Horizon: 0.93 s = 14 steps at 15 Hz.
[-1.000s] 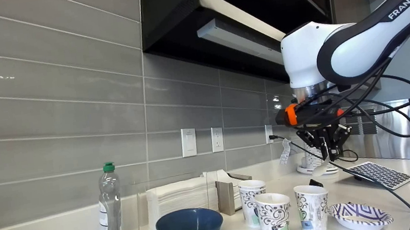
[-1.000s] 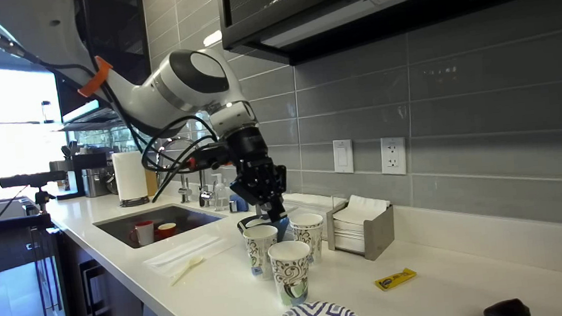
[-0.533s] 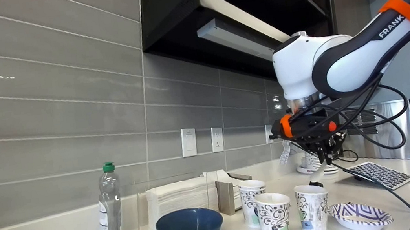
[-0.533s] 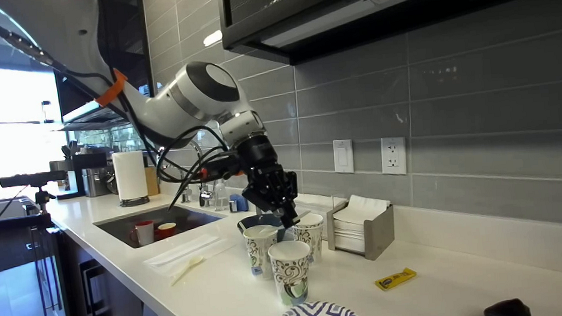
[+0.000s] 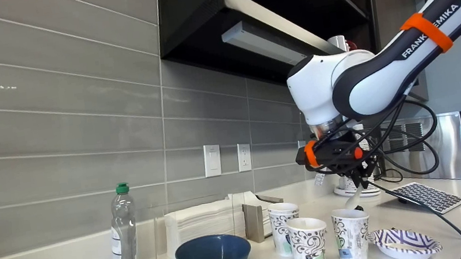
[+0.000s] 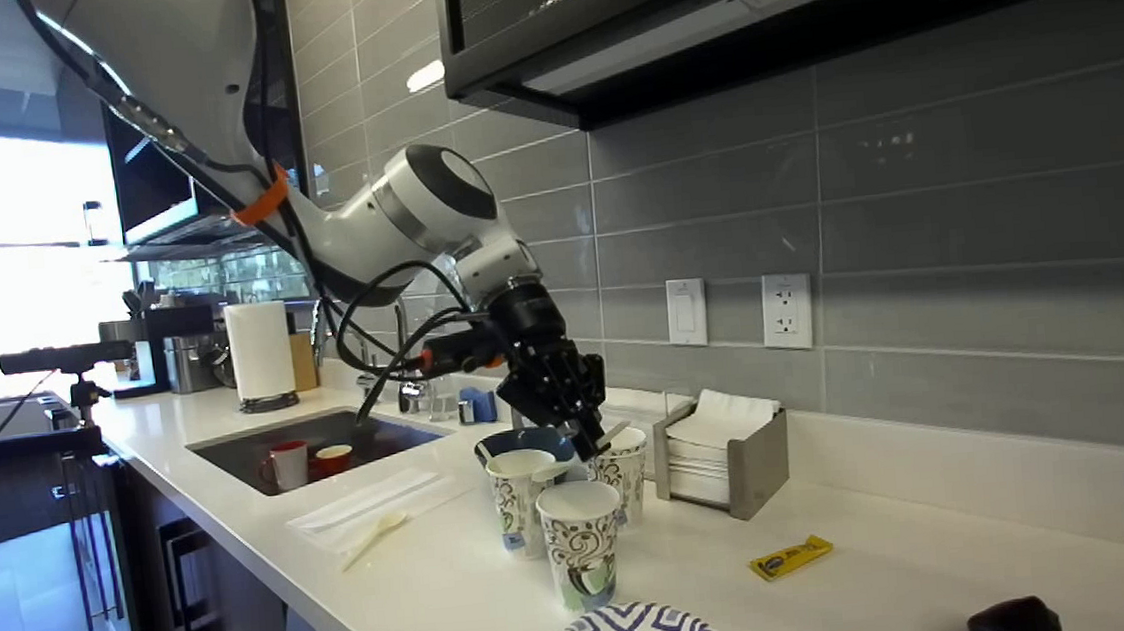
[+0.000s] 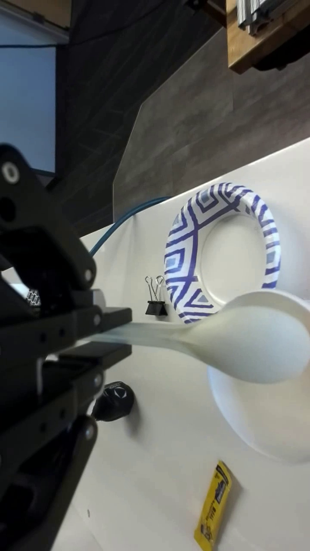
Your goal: Put the plastic spoons on the paper cups inside the paper cup they were on
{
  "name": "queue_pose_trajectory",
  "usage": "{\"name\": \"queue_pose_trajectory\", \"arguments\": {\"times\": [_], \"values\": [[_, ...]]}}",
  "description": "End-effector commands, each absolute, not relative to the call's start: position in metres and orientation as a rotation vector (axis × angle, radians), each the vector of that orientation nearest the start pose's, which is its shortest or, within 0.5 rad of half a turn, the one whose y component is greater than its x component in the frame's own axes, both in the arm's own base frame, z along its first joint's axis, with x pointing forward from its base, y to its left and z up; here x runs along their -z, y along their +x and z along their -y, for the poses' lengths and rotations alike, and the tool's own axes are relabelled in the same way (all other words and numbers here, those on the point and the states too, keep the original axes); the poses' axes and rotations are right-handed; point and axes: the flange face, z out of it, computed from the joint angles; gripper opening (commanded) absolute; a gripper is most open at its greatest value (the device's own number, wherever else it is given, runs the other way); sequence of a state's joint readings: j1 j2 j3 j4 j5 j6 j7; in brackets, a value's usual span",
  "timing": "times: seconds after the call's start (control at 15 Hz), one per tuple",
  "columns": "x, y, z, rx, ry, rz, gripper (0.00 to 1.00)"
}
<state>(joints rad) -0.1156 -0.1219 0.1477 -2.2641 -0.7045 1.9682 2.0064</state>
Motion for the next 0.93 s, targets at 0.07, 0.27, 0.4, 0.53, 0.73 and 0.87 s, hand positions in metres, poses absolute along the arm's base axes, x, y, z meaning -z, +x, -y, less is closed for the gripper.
{"name": "queue_pose_trajectory", "arguments": {"times": [0.07,0.27,0.4,0.53,0.73,0.87], "values": [[-0.402,0.510,0.025,0.870,-2.404,-2.621,0.03],[-0.393,0.514,0.029,0.869,-2.403,-2.654,0.03],[-0.390,0.516,0.033,0.871,-2.395,-2.674,0.03],[-0.386,0.518,0.036,0.864,-2.389,-2.693,0.03],[-0.381,0.520,0.038,0.848,-2.389,-2.702,0.09],[-0.379,0.523,0.037,0.845,-2.393,-2.703,0.05]]}}
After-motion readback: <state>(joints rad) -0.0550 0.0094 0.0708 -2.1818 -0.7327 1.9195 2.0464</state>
